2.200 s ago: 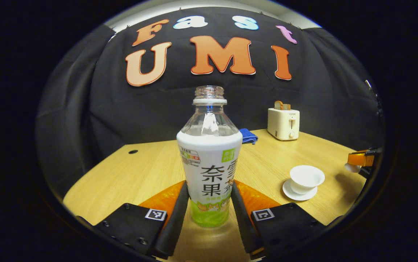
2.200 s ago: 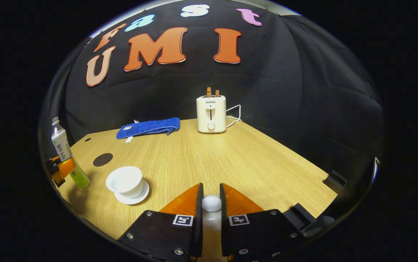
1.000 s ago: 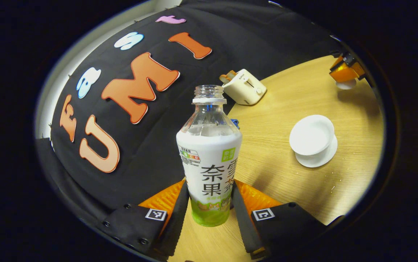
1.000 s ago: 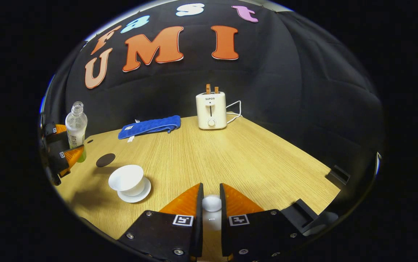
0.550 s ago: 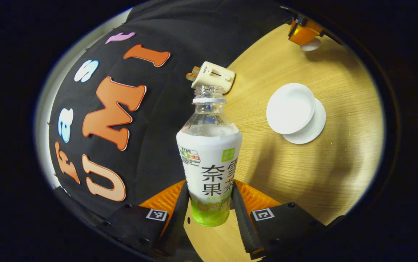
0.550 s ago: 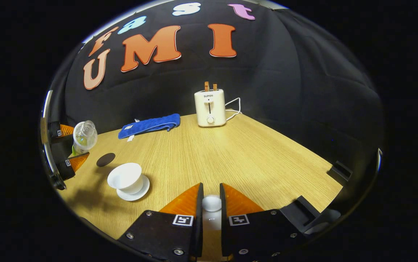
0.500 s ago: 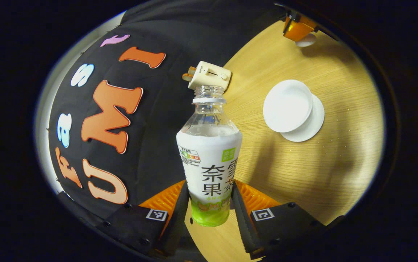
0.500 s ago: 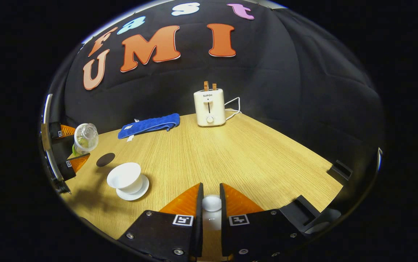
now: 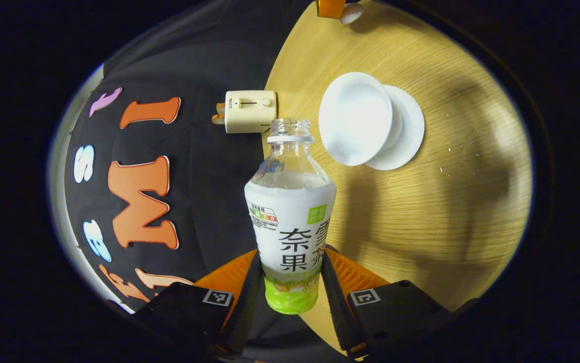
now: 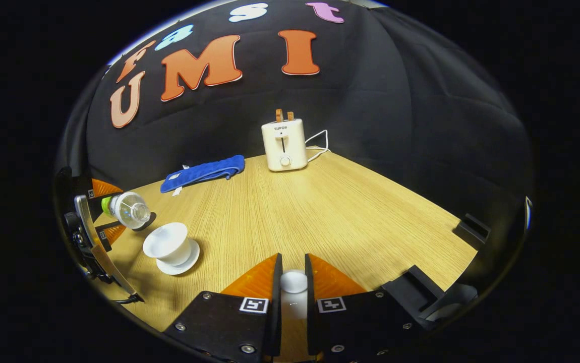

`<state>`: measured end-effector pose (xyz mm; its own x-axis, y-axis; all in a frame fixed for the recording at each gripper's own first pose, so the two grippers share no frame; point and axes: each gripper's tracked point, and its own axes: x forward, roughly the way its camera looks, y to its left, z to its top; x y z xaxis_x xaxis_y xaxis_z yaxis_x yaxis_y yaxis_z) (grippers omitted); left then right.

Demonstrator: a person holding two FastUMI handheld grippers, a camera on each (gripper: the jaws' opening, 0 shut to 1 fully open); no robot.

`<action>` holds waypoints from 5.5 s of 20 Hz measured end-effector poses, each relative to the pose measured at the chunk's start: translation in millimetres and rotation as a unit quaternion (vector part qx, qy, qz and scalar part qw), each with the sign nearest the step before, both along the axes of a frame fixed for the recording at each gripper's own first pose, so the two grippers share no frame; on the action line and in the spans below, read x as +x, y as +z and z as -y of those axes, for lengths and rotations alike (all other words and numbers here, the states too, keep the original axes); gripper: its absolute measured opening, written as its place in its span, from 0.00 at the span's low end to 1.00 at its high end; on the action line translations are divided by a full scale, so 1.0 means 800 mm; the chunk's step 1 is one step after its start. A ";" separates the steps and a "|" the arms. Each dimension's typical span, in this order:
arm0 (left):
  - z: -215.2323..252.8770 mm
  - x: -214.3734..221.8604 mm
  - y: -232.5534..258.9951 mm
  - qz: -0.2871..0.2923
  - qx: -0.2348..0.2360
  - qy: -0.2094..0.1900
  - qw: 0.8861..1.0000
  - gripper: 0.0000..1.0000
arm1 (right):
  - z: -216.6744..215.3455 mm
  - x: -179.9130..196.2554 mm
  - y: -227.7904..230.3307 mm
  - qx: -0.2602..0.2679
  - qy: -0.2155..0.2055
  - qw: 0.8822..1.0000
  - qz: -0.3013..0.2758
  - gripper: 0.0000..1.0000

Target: Open the teacup lid with one hand, grasp the water bottle and pour water into the teacup with the other hand; after pouring, place the water bottle on the coaster and then close the teacup lid.

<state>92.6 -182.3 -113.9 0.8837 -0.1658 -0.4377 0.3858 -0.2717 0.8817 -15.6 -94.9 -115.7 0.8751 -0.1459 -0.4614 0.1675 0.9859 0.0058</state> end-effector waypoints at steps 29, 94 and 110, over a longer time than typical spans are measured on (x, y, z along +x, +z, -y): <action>0.049 0.009 0.056 0.088 0.214 -0.122 0.965 0.69 | 0.015 -0.003 -0.013 0.006 -0.010 1.000 -0.010 0.21; -0.097 0.160 -0.009 -0.170 -0.683 0.255 0.663 0.68 | -0.068 0.051 -0.019 -0.026 0.030 0.998 -0.050 0.21; -0.102 0.132 -0.014 -0.147 -0.669 0.251 0.684 0.89 | -0.061 0.051 0.003 -0.031 0.023 0.999 -0.027 0.17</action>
<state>198.1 -100.5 -125.0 0.8828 -0.2995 -0.3619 0.3479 0.9345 0.0753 25.4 -46.0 -113.3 0.8554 -0.1361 -0.4997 0.1207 0.9907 -0.0632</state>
